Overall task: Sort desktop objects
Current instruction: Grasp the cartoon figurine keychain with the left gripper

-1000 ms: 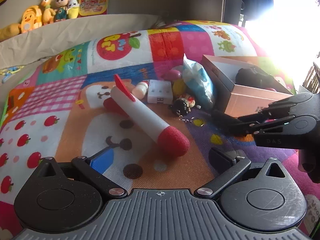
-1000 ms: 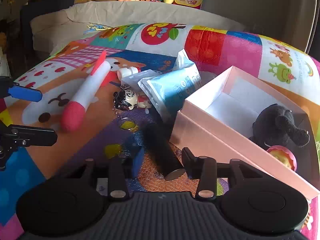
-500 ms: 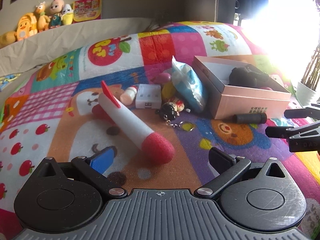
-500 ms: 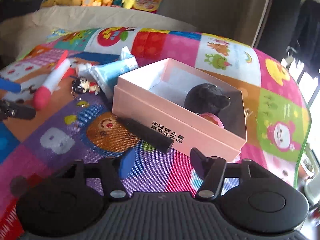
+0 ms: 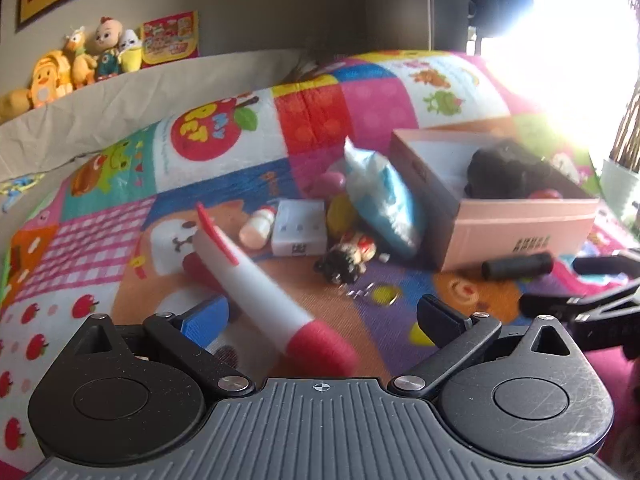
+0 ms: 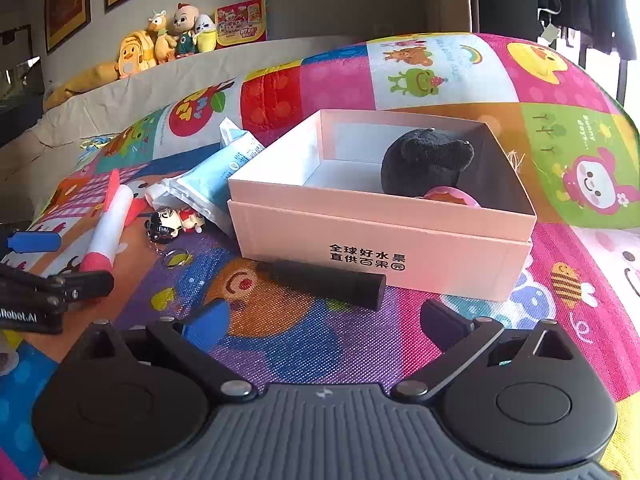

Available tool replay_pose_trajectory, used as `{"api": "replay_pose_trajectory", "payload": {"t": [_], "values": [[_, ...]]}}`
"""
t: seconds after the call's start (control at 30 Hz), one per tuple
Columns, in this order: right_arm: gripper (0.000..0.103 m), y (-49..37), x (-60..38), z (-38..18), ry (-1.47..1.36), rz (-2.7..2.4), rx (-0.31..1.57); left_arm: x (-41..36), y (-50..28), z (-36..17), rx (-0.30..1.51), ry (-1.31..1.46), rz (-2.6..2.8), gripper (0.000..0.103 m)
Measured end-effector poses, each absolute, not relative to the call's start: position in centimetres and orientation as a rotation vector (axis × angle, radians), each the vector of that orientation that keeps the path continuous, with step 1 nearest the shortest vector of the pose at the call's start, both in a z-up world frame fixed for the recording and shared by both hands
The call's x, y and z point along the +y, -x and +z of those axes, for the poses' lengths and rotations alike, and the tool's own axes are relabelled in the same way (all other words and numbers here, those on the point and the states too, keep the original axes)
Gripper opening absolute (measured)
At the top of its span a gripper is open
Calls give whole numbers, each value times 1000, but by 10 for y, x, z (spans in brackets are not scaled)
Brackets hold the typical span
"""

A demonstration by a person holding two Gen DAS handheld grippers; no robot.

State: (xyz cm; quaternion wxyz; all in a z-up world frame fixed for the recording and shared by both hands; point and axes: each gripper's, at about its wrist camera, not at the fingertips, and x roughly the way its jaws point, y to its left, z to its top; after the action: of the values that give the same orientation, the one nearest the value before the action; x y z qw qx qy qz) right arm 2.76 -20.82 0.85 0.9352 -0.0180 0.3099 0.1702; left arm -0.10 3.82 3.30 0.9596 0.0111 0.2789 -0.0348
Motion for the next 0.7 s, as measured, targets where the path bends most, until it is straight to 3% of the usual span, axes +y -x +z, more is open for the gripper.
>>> {"api": "replay_pose_trajectory", "payload": {"t": [0.07, 0.1, 0.27, 0.37, 0.7], "values": [[101, -29, -209, 8, 26, 333, 641, 27, -11, 37, 548, -59, -101, 93], [101, -29, -210, 8, 19, 326, 639, 21, -20, 37, 547, -97, -99, 76], [102, -25, -218, 9, -25, 318, 603, 3, -66, 21, 601, -208, -92, 74], [103, -25, -220, 10, -43, 320, 597, 1, -77, 10, 641, -248, -78, 44], [103, -27, -225, 9, -80, 321, 601, -20, 21, 29, 608, -262, -314, 43]]}}
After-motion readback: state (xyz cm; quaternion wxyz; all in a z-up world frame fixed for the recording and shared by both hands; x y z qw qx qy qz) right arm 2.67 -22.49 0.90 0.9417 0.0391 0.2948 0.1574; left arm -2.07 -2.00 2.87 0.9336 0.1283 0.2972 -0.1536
